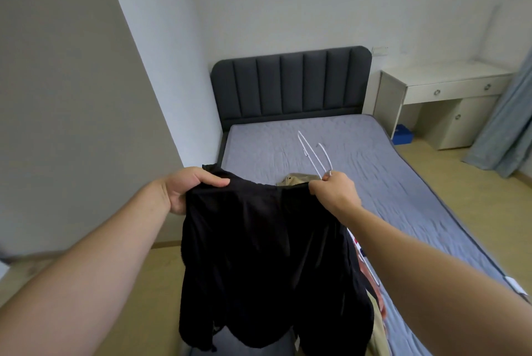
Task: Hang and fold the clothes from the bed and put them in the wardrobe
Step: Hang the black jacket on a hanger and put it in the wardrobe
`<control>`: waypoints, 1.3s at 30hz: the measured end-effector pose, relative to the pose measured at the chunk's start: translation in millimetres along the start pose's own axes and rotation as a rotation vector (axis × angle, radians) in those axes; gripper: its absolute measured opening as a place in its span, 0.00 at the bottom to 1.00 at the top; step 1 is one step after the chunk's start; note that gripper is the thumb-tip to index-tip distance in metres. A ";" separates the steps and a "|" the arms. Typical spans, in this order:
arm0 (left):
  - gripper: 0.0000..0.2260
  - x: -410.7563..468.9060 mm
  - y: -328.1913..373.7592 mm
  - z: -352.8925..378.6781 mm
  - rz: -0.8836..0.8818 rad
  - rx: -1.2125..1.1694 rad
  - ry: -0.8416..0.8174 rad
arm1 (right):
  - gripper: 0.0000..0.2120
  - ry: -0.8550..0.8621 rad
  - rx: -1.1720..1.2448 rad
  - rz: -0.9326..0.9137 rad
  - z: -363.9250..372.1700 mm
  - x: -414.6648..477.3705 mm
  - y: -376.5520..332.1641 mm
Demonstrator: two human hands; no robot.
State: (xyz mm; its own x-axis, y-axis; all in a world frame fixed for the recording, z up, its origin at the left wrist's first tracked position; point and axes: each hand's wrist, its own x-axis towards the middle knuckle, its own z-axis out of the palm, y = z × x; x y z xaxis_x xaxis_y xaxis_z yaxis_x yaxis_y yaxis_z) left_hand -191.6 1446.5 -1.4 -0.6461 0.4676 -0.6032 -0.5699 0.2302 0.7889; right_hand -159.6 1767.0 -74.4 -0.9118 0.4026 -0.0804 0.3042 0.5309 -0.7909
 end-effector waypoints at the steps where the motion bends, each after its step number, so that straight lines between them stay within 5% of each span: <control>1: 0.17 0.9 1.2 -0.9 0.033 -0.028 0.023 | 0.09 0.004 0.007 -0.007 0.9 0.3 -1.9; 6: 0.09 12.4 6.3 4.4 0.131 -0.093 0.211 | 0.11 0.006 0.008 -0.044 4.3 5.0 -5.5; 16: 0.09 36.0 0.2 22.3 0.296 -0.253 0.466 | 0.21 -0.289 -0.038 0.025 26.4 -34.2 6.3; 22: 0.05 39.6 -19.6 15.3 0.302 -0.131 0.636 | 0.26 -0.476 0.174 0.063 31.3 -84.9 -20.1; 28: 0.11 32.2 -45.0 -14.1 0.267 -0.045 0.869 | 0.22 -0.575 -0.025 -0.065 53.3 -106.6 -25.5; 39: 0.12 3.1 -61.9 -22.4 0.241 0.255 0.870 | 0.22 -0.475 -0.004 -0.084 46.6 -114.5 -43.2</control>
State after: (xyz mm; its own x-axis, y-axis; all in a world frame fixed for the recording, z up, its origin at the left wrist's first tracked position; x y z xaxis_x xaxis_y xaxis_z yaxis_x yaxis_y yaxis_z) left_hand -169.7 1414.5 -54.8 -0.9437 -0.2517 -0.2148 -0.3090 0.4382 0.8441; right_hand -81.1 1663.2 -59.3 -0.9581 -0.0268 -0.2851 0.2239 0.5505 -0.8042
